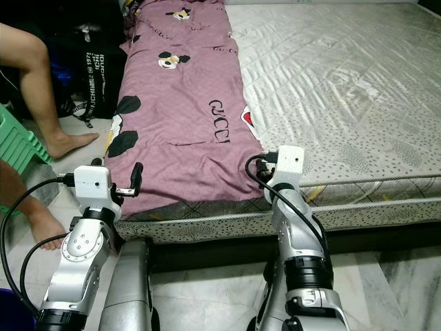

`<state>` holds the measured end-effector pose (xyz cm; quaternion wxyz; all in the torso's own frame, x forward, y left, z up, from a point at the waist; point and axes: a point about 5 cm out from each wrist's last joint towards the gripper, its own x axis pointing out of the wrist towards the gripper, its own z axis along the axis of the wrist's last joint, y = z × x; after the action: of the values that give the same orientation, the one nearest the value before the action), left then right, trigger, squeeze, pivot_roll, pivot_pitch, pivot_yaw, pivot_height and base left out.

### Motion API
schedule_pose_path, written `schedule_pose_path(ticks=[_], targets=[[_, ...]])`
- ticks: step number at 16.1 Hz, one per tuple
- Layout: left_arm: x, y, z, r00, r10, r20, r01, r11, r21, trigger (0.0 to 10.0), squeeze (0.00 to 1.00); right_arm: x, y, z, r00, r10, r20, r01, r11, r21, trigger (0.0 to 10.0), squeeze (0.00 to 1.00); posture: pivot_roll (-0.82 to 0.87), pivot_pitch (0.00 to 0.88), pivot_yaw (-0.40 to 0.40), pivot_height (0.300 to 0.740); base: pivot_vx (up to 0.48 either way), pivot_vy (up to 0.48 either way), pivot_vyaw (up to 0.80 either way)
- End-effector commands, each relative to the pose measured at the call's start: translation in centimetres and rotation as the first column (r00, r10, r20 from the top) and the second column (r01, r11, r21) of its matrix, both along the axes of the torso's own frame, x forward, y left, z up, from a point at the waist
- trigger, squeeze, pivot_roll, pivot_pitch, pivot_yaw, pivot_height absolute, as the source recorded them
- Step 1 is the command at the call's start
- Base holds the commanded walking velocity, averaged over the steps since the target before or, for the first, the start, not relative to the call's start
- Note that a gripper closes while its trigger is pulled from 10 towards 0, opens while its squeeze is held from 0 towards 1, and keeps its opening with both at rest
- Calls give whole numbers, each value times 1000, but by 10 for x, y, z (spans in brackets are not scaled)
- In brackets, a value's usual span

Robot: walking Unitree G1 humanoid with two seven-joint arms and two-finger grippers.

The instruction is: Clean up the room

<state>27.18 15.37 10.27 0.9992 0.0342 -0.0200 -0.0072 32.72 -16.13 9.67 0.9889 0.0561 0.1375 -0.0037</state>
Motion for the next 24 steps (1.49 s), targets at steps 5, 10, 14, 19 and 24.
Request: schedule_pose_path(ticks=[5,10,14,19,24], targets=[[1,-1,1,1000,-9,-1,9,1000,-2,10000,0,-4,39,-11,978,197,-61,-194,980,49,10000,1000,128,0,-1,485,0,0,0],[1,-1,3,1000,-8,5,8,1000,-3,10000,0,9,50,-19,980,177,-91,-177,984,11,10000,0,149,0,-3,485,0,0,0],[-6,3,2,1000,10,-7,-10,1000,-1,10000,0,14,50,-25,983,143,-113,-142,990,15,0,0,171,0,-9,485,0,0,0],[-6,5,2,1000,6,-9,-6,1000,5,10000,0,5,22,-41,981,66,-180,-57,997,53,0,0,156,0,0,485,0,0,0],[-2,1,2,1000,-4,-11,4,1000,-1,10000,0,-14,-1,-44,976,52,-209,-24,991,134,0,0,134,0,5,485,0,0,0]])
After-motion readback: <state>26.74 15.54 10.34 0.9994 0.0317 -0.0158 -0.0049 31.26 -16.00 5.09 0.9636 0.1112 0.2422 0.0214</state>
